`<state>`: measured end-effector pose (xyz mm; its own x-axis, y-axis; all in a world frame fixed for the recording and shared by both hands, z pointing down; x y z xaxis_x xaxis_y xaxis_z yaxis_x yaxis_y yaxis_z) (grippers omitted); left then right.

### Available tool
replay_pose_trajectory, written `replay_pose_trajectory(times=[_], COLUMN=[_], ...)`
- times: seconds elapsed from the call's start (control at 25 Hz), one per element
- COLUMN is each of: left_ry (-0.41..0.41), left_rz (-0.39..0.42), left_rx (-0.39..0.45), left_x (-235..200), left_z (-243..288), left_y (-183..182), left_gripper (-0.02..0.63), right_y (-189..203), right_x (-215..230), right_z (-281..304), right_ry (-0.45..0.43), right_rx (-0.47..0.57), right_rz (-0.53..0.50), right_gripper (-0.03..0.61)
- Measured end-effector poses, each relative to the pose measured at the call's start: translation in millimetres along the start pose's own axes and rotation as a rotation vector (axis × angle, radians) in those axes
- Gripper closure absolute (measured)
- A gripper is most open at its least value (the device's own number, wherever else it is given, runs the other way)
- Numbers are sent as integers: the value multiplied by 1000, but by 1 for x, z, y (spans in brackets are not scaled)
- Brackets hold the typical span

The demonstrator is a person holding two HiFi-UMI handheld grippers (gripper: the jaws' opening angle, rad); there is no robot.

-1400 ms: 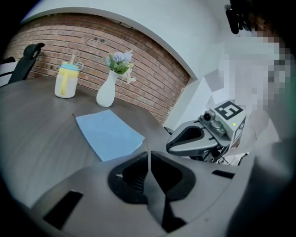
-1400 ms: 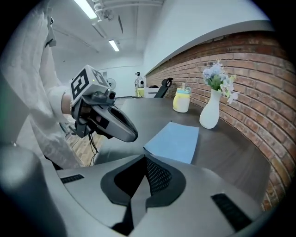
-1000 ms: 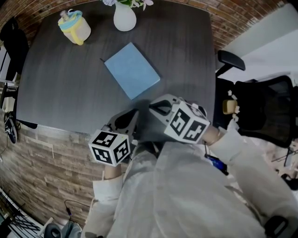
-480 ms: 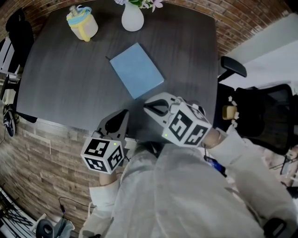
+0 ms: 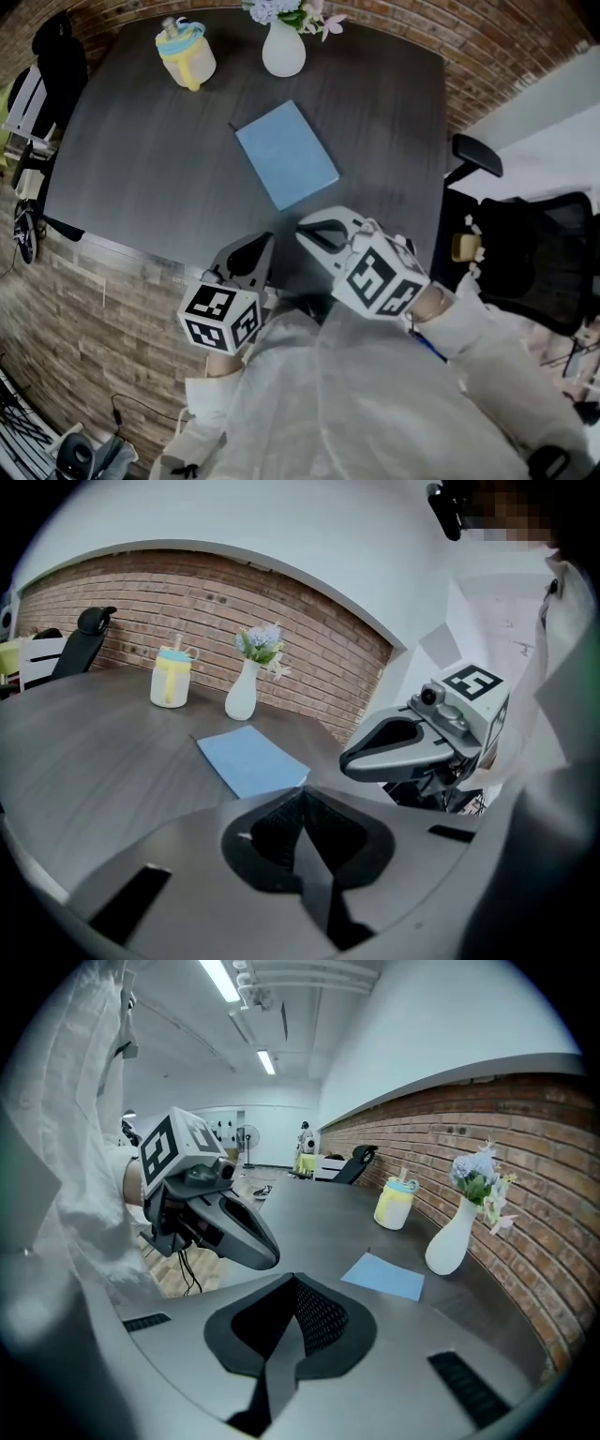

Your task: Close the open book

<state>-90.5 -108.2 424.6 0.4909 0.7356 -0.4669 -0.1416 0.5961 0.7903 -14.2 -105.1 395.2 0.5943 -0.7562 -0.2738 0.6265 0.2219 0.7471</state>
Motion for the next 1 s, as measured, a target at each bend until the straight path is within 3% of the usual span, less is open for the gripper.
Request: replay_pose_trajectory(times=[0.6, 1.0], left_ry=[7, -16], left_rz=[21, -39], left_rx=[-23, -16], left_x=[7, 8], left_z=[9, 9], left_y=[-3, 5], left_gripper=[607, 607], right_y=[4, 13], right_x=[3, -1], right_z=[-6, -6], right_ry=[67, 69], right_rx=[12, 12], right_rz=[169, 269], right_gripper=[572, 572])
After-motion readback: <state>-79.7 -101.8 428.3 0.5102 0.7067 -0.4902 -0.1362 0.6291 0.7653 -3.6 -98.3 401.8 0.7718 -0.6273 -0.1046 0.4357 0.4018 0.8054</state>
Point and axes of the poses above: the fingertips, and each gripper's own axes: z forward along the fingers, x to its right, y out of its underside, the point moved 3 cm from there along -z, backward along the fingers, and after that the axes turned 15 degrees about y, right-handed, at the moved point
